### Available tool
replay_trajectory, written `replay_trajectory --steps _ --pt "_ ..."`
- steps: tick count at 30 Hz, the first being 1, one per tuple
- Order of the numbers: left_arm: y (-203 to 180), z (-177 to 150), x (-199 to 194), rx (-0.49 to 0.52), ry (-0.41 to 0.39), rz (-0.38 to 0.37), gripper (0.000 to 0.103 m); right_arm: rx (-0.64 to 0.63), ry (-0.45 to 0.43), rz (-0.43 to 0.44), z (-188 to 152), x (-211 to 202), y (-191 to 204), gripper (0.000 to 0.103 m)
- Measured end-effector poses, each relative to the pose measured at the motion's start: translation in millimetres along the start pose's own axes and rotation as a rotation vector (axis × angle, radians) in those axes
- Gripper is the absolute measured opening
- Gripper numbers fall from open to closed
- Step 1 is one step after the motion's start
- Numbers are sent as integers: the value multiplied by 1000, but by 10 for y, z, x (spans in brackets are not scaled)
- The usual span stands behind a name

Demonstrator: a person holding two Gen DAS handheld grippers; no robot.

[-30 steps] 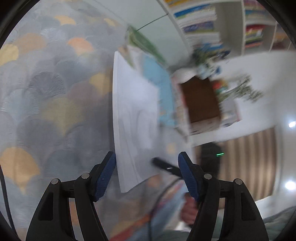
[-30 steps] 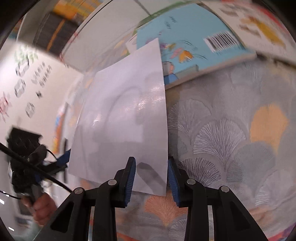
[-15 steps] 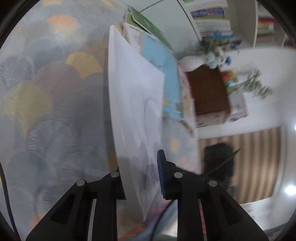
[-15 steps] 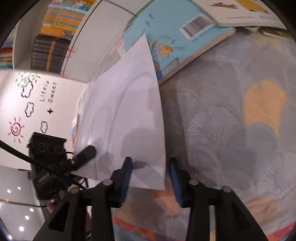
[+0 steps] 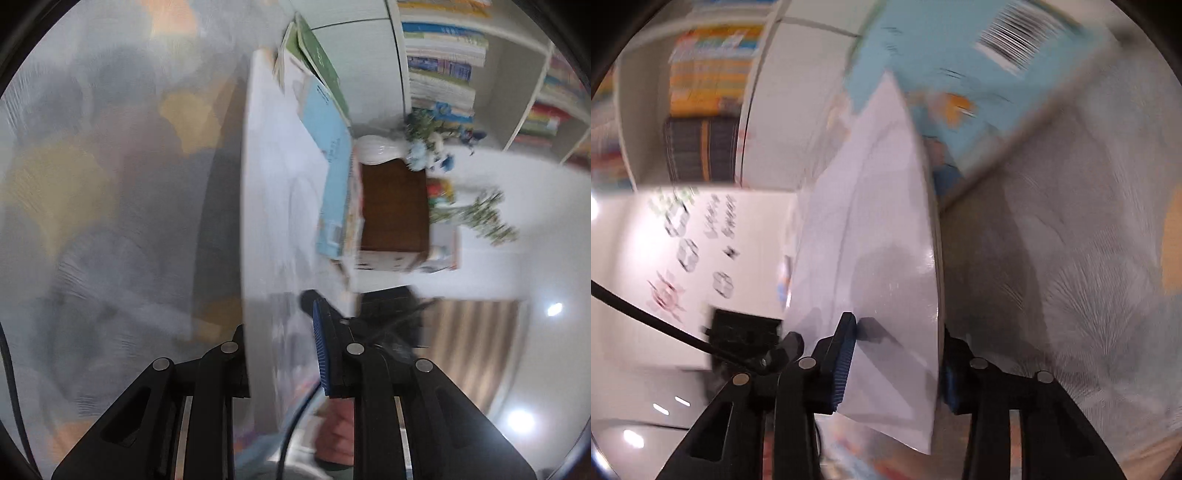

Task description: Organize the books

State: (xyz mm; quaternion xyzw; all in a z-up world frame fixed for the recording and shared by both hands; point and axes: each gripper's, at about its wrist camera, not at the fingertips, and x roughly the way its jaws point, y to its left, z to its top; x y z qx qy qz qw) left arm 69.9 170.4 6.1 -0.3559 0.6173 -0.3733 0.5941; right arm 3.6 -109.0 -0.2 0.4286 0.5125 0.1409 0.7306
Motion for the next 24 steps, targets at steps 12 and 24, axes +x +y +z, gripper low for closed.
replay_trajectory --steps 12,24 --pt "-554 -58 -491 345 -186 255 20 -542 -70 -278 -51 -62 1389 37" --pt "-643 845 -1321 352 -427 341 20 -752 -74 -237 793 936 2356 38"
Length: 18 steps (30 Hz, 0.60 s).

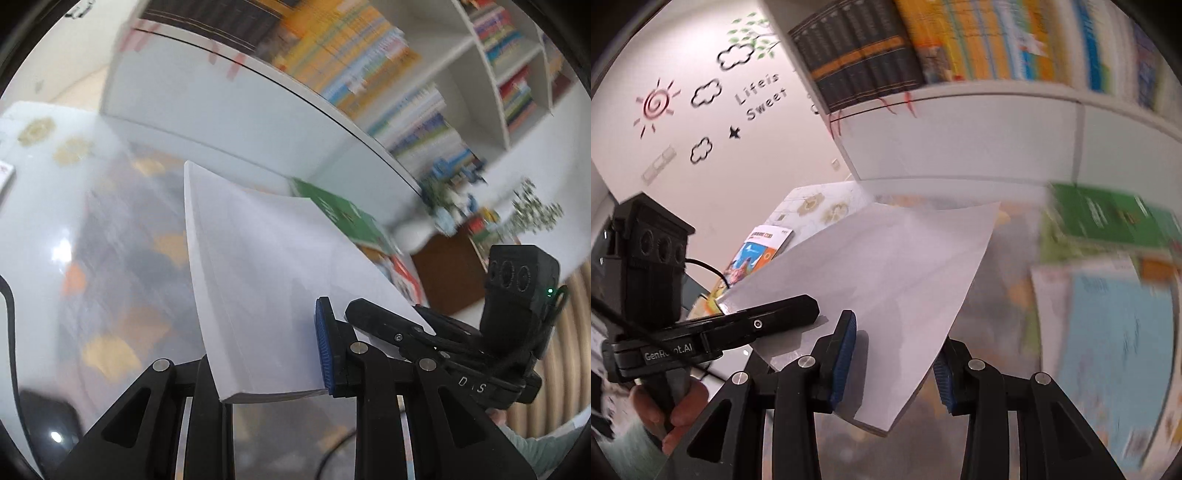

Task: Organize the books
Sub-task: 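Carry the white book away from the pile, lower it flat, open both grippers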

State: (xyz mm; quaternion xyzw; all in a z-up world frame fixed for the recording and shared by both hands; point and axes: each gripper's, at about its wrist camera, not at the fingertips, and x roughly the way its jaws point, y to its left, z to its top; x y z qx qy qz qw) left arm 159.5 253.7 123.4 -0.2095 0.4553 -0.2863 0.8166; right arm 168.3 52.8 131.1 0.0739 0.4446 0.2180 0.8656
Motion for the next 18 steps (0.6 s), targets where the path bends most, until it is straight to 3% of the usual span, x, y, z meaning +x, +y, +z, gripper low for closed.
replay_trajectory --steps 8,12,16,18 --pt "613 396 387 -59 3 92 21 15 105 2 375 917 -101 38" --pt "862 375 542 -107 28 93 22 91 163 36 318 1160 -201 40" --pt "987 239 547 -140 84 168 34 152 265 41 177 1353 -281 52" --pt "1050 154 492 -158 103 237 32 135 345 9 61 1475 -290 53"
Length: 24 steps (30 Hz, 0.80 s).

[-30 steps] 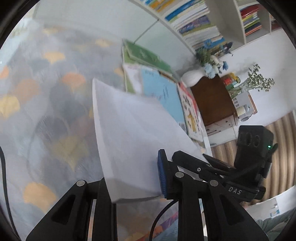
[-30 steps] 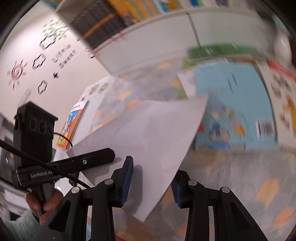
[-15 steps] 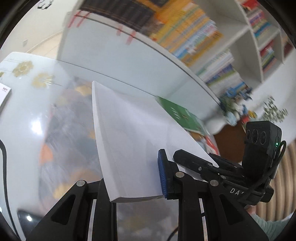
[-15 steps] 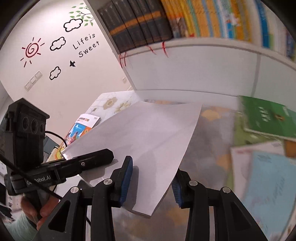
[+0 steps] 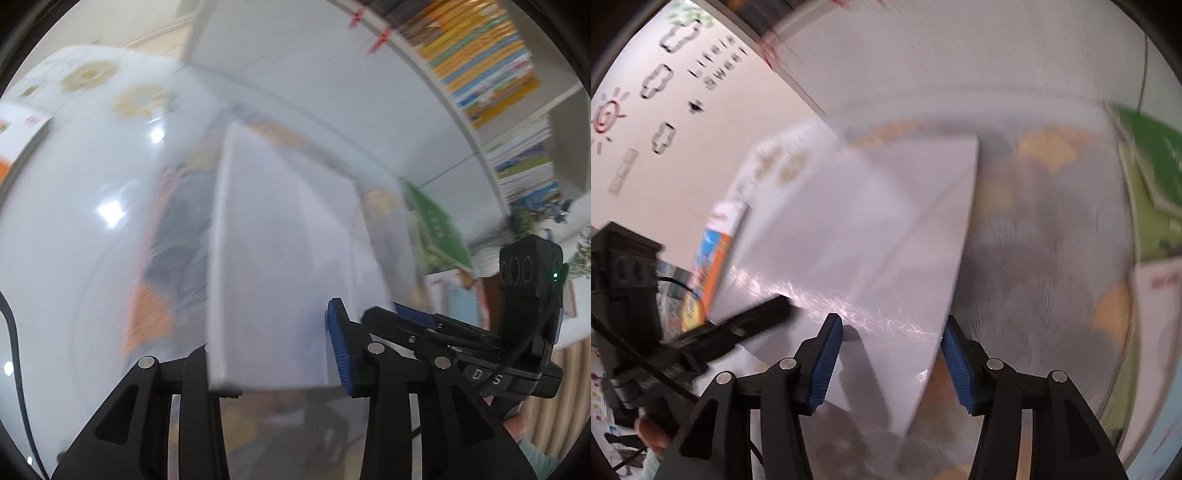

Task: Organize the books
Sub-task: 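Carry the white book away from the pile, lower it flat, open both grippers, then grasp the white book with the yellow-robed figure using the right gripper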

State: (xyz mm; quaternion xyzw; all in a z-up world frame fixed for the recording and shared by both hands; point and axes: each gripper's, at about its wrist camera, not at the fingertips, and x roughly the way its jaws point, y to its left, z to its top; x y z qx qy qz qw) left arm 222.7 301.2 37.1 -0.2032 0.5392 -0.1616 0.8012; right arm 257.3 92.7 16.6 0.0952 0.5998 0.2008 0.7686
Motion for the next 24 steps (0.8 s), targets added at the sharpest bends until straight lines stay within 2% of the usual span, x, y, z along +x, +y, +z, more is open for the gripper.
replay_trajectory --steps 2,4,7,10,16,19,24 --pt "95 -100 -31 -13 24 96 36 -43 2 -25 -73 -58 54 53" --pt "155 -207 -100 -26 43 171 34 -15 38 19 -203 -117 27 53" --pt "107 -417 -333 -15 23 175 34 43 43 76 -476 -245 -73 53" --pt "-134 -571 -598 46 -27 194 34 123 34 96 -911 -477 -261 53" --pt "-775 -774 -991 163 -128 190 34 251 -30 73 -1591 -993 -616 53" --pt "-994 -832 -1153 181 -171 178 34 287 -70 71 -1752 -1169 -761 53" --pt "-1500 -963 -1392 229 -255 217 39 279 -110 72 -1913 -1474 -999 54"
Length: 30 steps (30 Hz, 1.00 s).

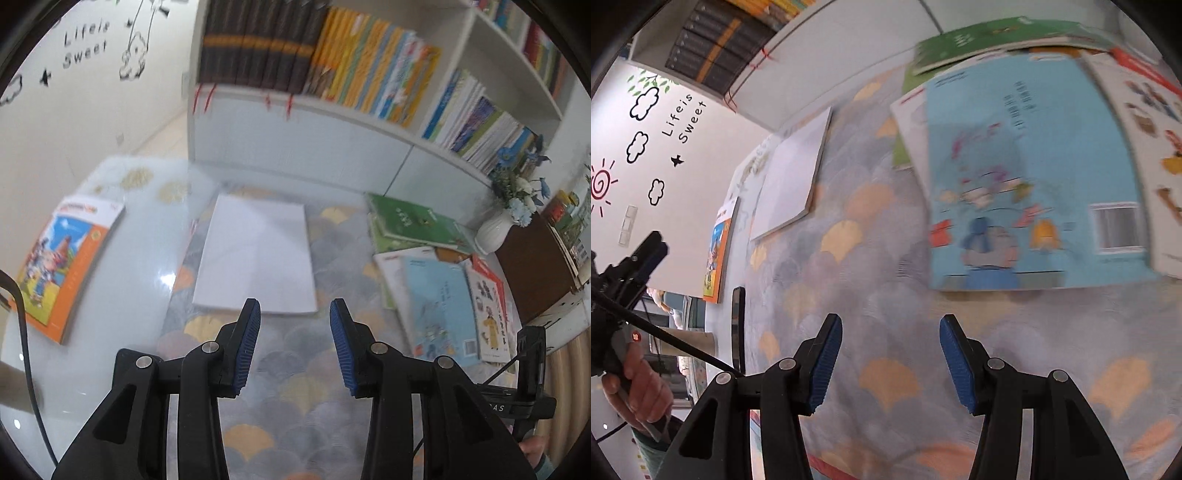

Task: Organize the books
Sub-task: 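Grasp the white book with the yellow-robed figure using the right gripper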

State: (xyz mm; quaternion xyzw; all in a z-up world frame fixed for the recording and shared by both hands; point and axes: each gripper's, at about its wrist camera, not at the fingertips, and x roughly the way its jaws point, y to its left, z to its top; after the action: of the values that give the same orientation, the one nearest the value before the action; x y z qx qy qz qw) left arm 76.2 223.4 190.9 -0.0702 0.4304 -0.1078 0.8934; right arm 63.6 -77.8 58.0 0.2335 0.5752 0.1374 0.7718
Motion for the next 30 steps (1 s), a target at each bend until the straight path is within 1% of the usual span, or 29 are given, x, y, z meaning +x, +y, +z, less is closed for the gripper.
replay_trajectory --steps 1,2,3,4,5,6,8,12,15,18,20,22,25,30 --pt "-108 -1 -63 4 -12 -1 45 -7 -3 0 -4 -70 -38 55" --pt "-183 -12 -104 2 -19 -8 48 -13 -10 -1 -12 -142 -67 55" --pt "-259 -29 -142 -2 -27 -23 56 -22 -19 0 -22 -219 -109 58" --pt "-345 -48 -181 -7 -37 -42 66 -31 -27 0 -35 -293 -167 61" --pt "-438 -71 -205 -16 -48 -57 70 -35 -30 -3 -45 -360 -241 62" --pt "-516 -99 -236 -22 -57 -66 73 -37 -32 -5 -53 -439 -349 66" --pt "-710 -163 -281 -16 -65 -71 73 -32 -33 -4 -46 -531 -514 68" --pt "-1003 -293 -318 11 -58 -13 73 5 -24 17 35 -672 -880 68" --pt "-1117 -395 -315 -13 -47 -2 73 42 -31 49 106 -780 -1110 68" --pt "-1247 -471 -251 -57 -31 -39 73 55 -40 74 139 -912 -1273 68" --pt "-1347 -501 -153 -77 -13 -61 74 42 -44 56 99 -993 -1356 68" --pt "-1489 -535 1 -90 11 -85 75 34 -42 19 47 -1061 -1484 68" --pt "-1772 -553 264 -83 59 -125 74 42 -52 -38 -33 -1176 -1694 68" --pt "-2330 -522 719 -8 121 -213 74 138 -132 -81 20 -1448 -2168 69"
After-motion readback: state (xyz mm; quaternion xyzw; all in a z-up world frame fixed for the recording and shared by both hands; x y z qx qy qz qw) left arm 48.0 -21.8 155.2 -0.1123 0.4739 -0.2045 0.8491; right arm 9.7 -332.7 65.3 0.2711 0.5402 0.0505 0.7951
